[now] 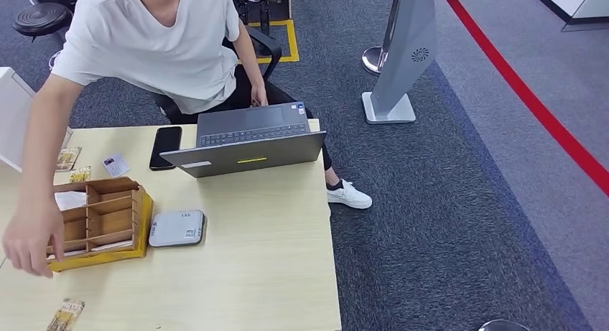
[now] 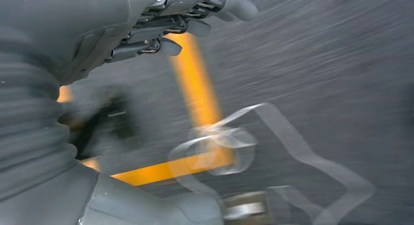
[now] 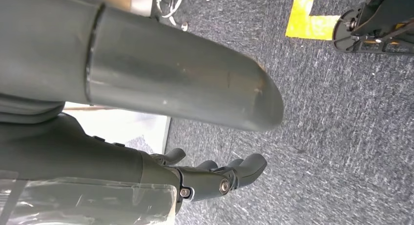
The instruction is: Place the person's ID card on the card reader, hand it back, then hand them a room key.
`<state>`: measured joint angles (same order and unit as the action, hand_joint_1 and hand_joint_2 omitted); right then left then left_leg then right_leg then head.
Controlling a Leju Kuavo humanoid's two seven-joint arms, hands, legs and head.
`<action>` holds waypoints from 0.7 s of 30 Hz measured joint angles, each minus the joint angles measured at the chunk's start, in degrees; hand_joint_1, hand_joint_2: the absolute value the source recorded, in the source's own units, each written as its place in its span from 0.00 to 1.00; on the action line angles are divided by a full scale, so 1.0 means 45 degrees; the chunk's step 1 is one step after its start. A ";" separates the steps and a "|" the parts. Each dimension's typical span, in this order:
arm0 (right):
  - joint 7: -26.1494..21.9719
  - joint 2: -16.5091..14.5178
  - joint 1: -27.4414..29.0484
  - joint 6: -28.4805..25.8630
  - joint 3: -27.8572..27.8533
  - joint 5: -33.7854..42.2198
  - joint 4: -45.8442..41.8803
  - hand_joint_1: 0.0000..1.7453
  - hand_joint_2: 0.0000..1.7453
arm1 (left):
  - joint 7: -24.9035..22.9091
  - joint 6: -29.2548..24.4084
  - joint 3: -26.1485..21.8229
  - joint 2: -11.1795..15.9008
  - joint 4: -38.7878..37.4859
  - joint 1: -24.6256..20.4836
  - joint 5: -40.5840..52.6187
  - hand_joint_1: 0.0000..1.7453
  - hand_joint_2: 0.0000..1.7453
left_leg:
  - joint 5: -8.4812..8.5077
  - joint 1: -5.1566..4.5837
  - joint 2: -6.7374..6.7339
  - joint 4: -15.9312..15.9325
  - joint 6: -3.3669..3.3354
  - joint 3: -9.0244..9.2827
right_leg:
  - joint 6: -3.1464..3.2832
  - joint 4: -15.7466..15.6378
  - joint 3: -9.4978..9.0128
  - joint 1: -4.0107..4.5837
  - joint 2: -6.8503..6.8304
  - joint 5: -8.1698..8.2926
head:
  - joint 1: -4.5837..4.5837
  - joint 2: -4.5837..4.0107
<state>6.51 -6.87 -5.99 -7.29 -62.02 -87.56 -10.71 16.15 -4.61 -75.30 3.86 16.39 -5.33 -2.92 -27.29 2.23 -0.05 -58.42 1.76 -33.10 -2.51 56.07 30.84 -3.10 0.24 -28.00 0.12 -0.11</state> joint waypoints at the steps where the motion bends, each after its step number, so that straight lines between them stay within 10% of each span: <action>1: -0.0005 -0.0018 -0.0001 0.0008 0.0097 -0.0006 0.0000 0.00 0.75 | -0.0356 -0.0019 0.0016 -0.0289 -0.0150 -0.0024 0.0249 0.00 1.00 | 0.0000 -0.0001 0.0000 0.0000 0.0000 0.0000 | 0.0000 0.0000 0.0000 0.0000 0.0000 0.0000 | -0.0012 0.0000; 2: -0.0032 -0.0034 0.0001 0.0055 0.0214 0.0002 0.0000 0.00 1.00 | -0.0699 0.0006 0.0063 -0.0548 -0.0263 -0.0040 0.0609 0.00 1.00 | 0.0000 -0.0002 0.0000 -0.0001 0.0000 0.0000 | 0.0000 0.0000 0.0000 -0.0001 0.0001 0.0000 | -0.0018 0.0000; 21: -0.0565 0.0217 0.0863 0.0739 0.4453 0.5531 -0.0613 0.00 1.00 | -0.2141 0.0455 0.4913 -0.1475 -0.0474 0.0698 0.2014 0.00 1.00 | -0.0005 0.0015 -0.0002 -0.0002 0.0006 -0.0001 | 0.0005 0.0001 0.0004 0.0017 0.0003 -0.0006 | -0.0010 0.0000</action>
<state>3.97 -5.90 -2.10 -3.97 -41.98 -62.67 -13.47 6.51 -2.56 -53.19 -2.78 14.25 -2.19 6.15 -27.31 2.30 -0.06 -58.43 1.79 -33.10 -2.49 56.07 30.86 -3.02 0.26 -28.03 0.08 -0.11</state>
